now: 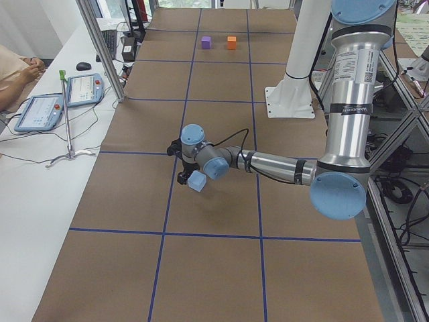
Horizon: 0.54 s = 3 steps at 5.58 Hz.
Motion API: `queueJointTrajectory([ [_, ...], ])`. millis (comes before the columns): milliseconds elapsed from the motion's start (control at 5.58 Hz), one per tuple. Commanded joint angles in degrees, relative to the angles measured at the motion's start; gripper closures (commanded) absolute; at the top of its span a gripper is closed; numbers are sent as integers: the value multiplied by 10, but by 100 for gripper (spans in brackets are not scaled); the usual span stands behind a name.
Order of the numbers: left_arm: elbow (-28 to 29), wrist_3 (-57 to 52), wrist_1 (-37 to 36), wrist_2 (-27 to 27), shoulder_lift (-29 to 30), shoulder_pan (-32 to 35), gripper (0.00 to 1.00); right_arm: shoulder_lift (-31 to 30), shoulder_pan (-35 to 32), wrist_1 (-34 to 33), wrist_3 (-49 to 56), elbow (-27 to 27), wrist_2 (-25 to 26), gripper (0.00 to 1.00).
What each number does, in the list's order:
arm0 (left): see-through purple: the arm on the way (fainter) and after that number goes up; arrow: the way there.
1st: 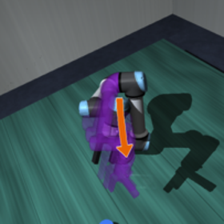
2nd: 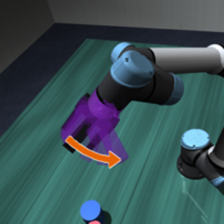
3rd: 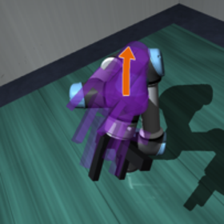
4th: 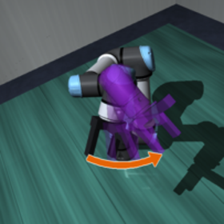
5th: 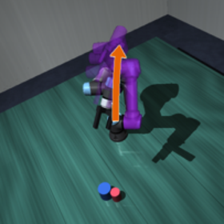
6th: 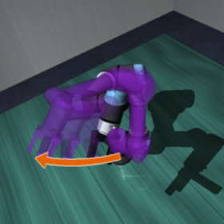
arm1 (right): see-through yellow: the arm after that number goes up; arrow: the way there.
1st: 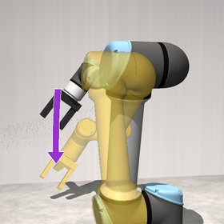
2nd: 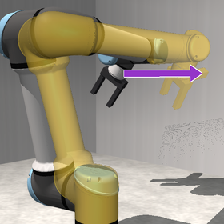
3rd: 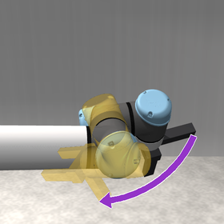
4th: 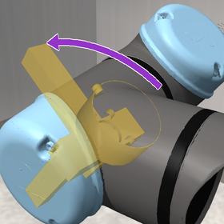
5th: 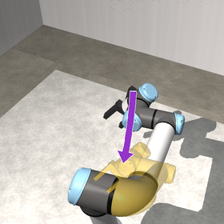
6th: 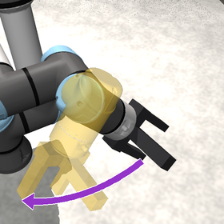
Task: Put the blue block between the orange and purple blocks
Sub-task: 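Lower the left gripper onto the light blue cube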
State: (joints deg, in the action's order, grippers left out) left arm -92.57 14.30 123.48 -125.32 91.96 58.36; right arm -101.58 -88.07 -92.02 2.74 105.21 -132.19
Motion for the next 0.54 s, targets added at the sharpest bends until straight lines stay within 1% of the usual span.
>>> queueJointTrajectory([
  [0,3,46,2,1,0,-14,0,0,0,0,1,0,0,0],
  [358,9,65,2,3,-1,-29,0,0,0,0,1,-1,0,0],
])
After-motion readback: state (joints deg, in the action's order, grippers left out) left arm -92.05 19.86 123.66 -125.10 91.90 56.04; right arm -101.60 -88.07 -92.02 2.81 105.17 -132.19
